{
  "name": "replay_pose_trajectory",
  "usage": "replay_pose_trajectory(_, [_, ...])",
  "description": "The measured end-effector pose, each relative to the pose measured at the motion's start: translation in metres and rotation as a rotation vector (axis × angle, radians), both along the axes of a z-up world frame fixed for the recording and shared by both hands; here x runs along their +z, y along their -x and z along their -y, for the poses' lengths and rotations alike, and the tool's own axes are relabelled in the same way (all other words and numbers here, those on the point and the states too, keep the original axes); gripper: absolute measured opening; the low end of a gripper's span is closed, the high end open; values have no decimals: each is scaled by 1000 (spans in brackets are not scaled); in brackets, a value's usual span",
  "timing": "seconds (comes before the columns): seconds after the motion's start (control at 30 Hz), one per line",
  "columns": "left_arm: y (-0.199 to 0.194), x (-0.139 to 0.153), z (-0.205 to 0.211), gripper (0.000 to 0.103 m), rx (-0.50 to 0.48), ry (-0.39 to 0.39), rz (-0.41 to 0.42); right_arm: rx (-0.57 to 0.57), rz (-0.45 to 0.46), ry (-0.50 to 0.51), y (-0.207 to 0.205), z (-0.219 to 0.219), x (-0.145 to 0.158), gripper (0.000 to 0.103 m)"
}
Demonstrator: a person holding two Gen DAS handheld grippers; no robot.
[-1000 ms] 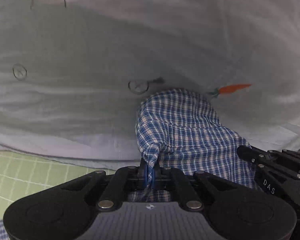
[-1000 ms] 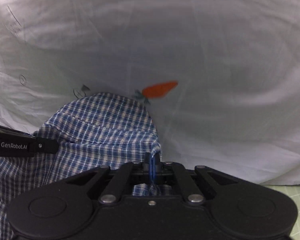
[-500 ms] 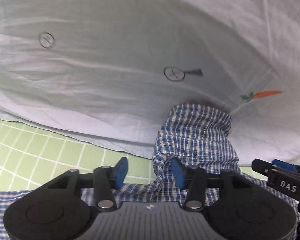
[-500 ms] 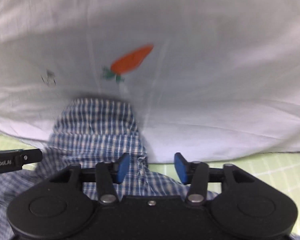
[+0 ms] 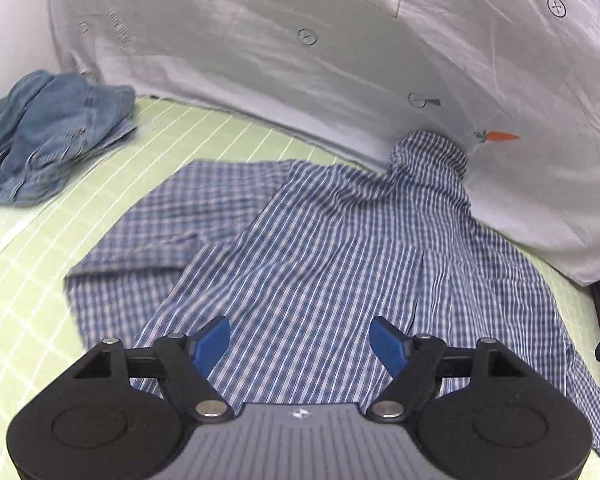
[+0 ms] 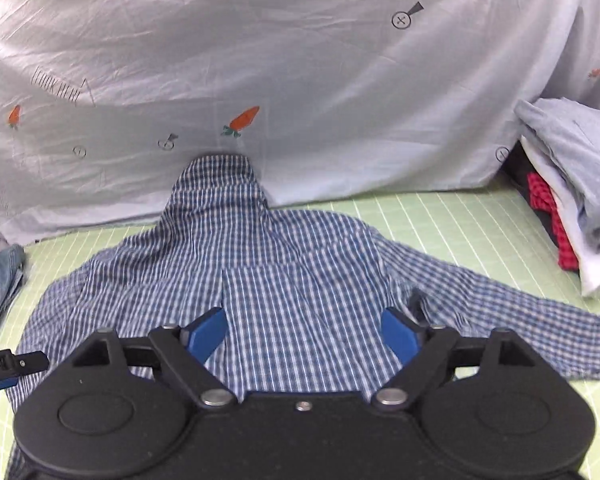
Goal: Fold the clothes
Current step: 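Lower the shirt flat onto the mat and open both grippers, then grasp the shirt sleeve cuff with the left gripper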
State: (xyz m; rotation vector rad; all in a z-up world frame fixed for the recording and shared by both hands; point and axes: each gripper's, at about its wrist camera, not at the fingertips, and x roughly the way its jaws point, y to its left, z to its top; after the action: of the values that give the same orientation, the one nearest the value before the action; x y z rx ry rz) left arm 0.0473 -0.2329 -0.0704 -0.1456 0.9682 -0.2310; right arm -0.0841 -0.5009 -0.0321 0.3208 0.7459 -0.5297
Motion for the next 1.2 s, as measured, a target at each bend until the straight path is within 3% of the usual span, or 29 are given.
replay_pose_trajectory(0.2, [64, -13, -36, 78, 55, -7, -63, 36, -65, -56, 49, -33, -19, 85])
replay_pose_trajectory(0.43, [79, -13, -72, 78, 65, -36, -67, 46, -78, -67, 58, -64, -23, 85])
replay_pose_trajectory(0.73, [44, -6, -138, 84, 99, -47, -49, 27, -90, -76, 24, -107, -22, 85])
replay_pose_trajectory(1.2, [-50, -41, -189, 83, 75, -61, -122, -17, -146, -81, -52, -153, -42, 85])
